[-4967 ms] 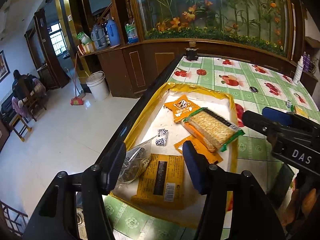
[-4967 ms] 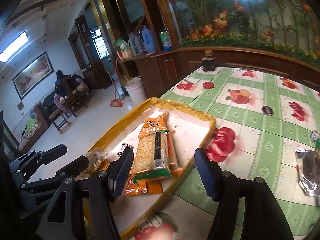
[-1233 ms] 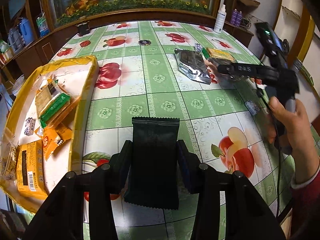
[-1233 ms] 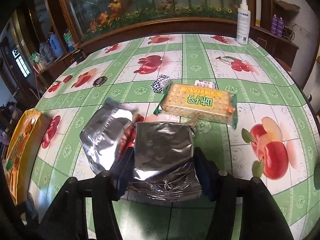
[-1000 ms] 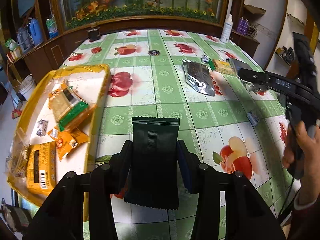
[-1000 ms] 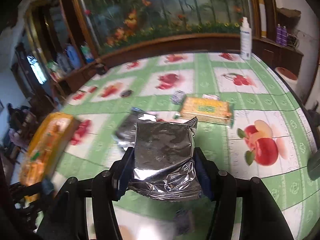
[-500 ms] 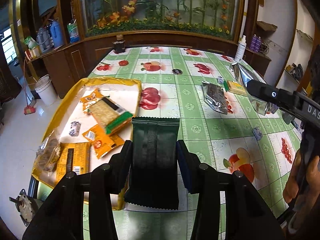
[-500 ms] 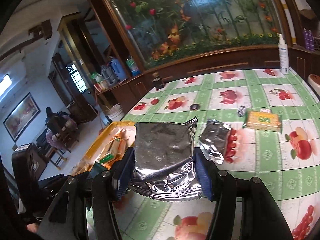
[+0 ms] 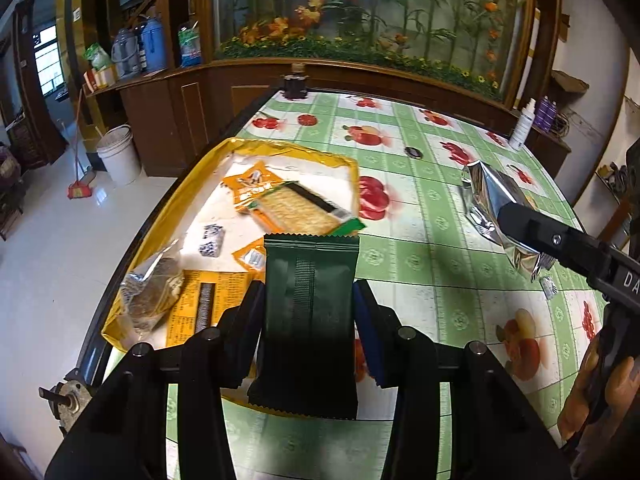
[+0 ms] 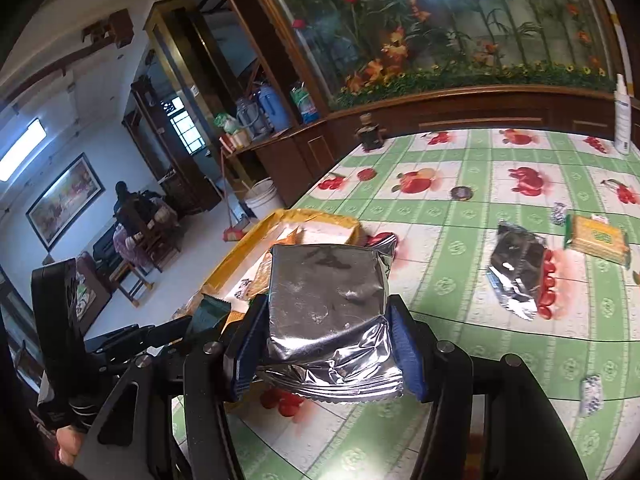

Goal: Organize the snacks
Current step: 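Carry the green packet and silver foil bag over the yellow tray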

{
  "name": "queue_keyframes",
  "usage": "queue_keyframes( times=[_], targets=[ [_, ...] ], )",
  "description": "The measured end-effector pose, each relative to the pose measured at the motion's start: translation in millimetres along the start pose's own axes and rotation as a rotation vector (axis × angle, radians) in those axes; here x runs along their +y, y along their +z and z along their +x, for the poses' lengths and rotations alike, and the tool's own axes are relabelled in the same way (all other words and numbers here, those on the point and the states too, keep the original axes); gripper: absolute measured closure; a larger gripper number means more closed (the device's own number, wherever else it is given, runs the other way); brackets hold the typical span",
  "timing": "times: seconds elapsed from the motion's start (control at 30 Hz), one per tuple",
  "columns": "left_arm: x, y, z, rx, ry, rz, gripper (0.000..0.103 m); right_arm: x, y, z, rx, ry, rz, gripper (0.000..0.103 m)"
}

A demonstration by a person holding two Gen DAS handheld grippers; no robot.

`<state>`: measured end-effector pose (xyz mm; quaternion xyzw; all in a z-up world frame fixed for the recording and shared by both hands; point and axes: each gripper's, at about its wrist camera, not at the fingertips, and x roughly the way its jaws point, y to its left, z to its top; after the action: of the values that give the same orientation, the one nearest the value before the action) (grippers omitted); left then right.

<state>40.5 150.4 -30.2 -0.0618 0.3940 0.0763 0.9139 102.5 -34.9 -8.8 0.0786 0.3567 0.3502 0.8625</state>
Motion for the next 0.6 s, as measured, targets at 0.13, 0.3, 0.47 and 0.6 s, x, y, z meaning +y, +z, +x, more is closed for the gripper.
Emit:
queue_keyframes(
  times=[0.13,0.3,0.47,0.6],
  targets=[
    [19.4,1.7,5.2,0.005,0.02,-0.035,0.061,13.6,1.6,21.4,0.027,0.034,-0.016,0.044],
    [46.2,5.8,19.8,0.033,0.039,-0.094,0.061,32.5,8.0,54.8,0.064,0.074,-0.049,0.044],
    [59.3,15.3,33.4,0.04,0.061,-0.118,0.061,44.8,17.3,96.2,0.091,0.087,-0.069,0.044],
    [61.0,25.4,48.6,0.05,0.072,-0.119,0.06,45.5,31.2,127.6,0.105,0.08,-0.064,0.044]
  ],
)
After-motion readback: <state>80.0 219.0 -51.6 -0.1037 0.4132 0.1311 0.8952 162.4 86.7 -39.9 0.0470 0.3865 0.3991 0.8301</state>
